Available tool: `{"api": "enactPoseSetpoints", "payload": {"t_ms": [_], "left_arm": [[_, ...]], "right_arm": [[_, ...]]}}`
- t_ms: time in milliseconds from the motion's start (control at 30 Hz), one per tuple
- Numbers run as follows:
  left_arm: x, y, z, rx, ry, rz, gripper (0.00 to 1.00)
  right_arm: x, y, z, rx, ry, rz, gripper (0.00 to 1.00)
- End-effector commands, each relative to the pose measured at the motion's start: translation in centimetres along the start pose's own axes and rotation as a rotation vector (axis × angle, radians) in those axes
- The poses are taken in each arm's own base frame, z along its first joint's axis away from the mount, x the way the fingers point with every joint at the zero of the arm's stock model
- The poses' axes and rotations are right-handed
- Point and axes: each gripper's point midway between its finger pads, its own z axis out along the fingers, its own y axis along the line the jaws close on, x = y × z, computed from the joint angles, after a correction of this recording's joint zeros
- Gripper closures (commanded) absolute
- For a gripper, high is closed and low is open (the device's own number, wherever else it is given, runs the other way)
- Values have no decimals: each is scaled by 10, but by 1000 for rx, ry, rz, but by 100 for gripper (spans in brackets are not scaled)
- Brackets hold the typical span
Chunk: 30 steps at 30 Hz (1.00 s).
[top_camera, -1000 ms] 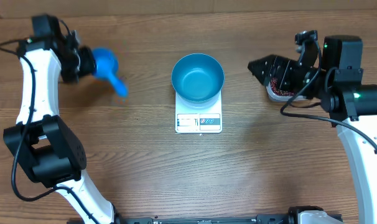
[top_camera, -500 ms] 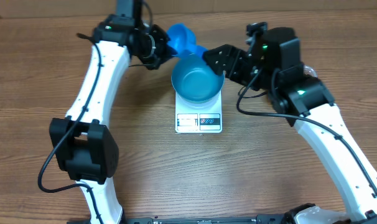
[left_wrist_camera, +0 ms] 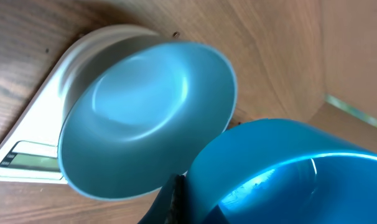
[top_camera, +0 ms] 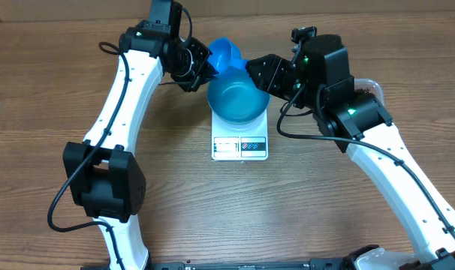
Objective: Scoop item into bowl and weigh 150g on scale
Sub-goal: 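Bring the scoop over the bowl and pass it to the right gripper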
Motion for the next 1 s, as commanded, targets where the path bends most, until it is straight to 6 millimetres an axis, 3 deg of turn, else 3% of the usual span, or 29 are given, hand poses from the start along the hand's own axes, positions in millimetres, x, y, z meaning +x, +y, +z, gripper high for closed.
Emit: {"api": "enactPoseSetpoints", "payload": {"t_ms": [0,200,500,967], "left_arm": [[15,-12,-3,17,18,29,96],[30,-16,4,10,38,57,96],[44,-18,10,1,57,83,96],[47,-19,11,2,61,108,96]], "right_arm": [[-9,7,-2,5,-42,-18,56],[-9,4,-1,16,-42,-16,58],[-2,-9,11,56,-11,-4,68],[-3,-11,11,65,-16,-3,96]]}}
